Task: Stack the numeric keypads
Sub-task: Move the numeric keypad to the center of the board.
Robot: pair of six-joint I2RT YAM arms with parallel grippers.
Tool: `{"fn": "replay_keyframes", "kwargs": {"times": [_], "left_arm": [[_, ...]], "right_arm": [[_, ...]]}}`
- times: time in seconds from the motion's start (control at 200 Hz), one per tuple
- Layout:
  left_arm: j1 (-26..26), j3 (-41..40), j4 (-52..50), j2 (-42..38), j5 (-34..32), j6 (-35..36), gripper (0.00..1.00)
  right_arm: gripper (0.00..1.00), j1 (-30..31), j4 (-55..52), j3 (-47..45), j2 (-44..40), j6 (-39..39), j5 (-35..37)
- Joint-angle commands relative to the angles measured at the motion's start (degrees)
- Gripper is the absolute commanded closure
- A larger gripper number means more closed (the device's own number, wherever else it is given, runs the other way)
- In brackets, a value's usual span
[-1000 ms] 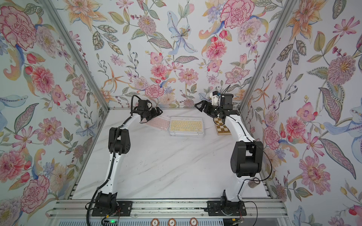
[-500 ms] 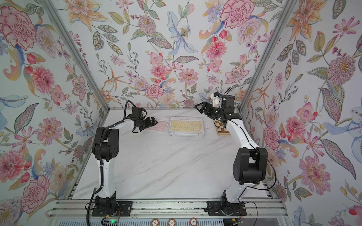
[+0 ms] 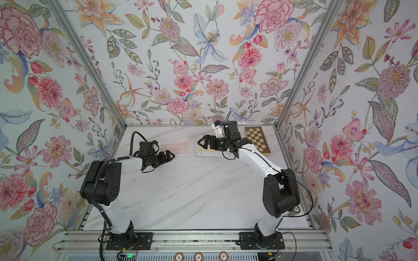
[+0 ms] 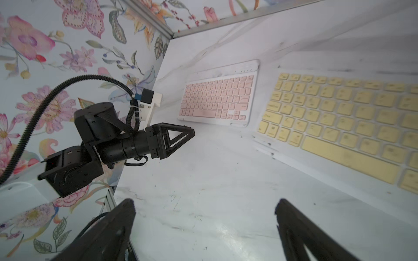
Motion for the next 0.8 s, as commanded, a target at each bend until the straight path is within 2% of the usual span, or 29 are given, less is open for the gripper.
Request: {"fn": "replay_keyframes", "kwargs": {"times": [0.0, 0.17, 0.225, 0.33, 0.505, 0.631, 0.796], "left_arm": [[1.4, -3.5, -14.2, -0.6, 0.2, -2.9, 0.00], [5.6, 12.1, -19.7, -1.6, -1.4, -1.2, 0.01], [7.1, 16.8, -20.0, 0.3, -0.5, -1.7, 0.01], [9.5, 27.4, -24.0, 6.0, -3.5, -0.2, 0.01], [12.3, 34.7, -23.4, 15.2, -3.2, -1.8, 0.01], [12.2, 36.9, -23.9, 19.9, -2.0, -1.6, 0.01], [12.1, 35.8, -24.0, 21.5, -1.4, -0.2, 0.01]], "right_arm": [[0.01, 5.9, -4.0, 3.4, 5.4, -3.1, 7.1], [0.01, 12.7, -10.7, 17.7, 18.2, -4.3, 15.0], [0.01, 13.8, -16.6, 25.9, 24.2, -4.8, 17.9], [0.01, 15.4, -25.0, 41.8, 35.2, -5.3, 23.2], [0.01, 15.3, -38.4, 70.2, 53.2, -3.6, 29.7], [0.01, 14.2, -37.9, 72.1, 55.9, -1.7, 31.5], [0.01, 14.1, -37.5, 72.6, 57.1, -1.4, 34.1]]}}
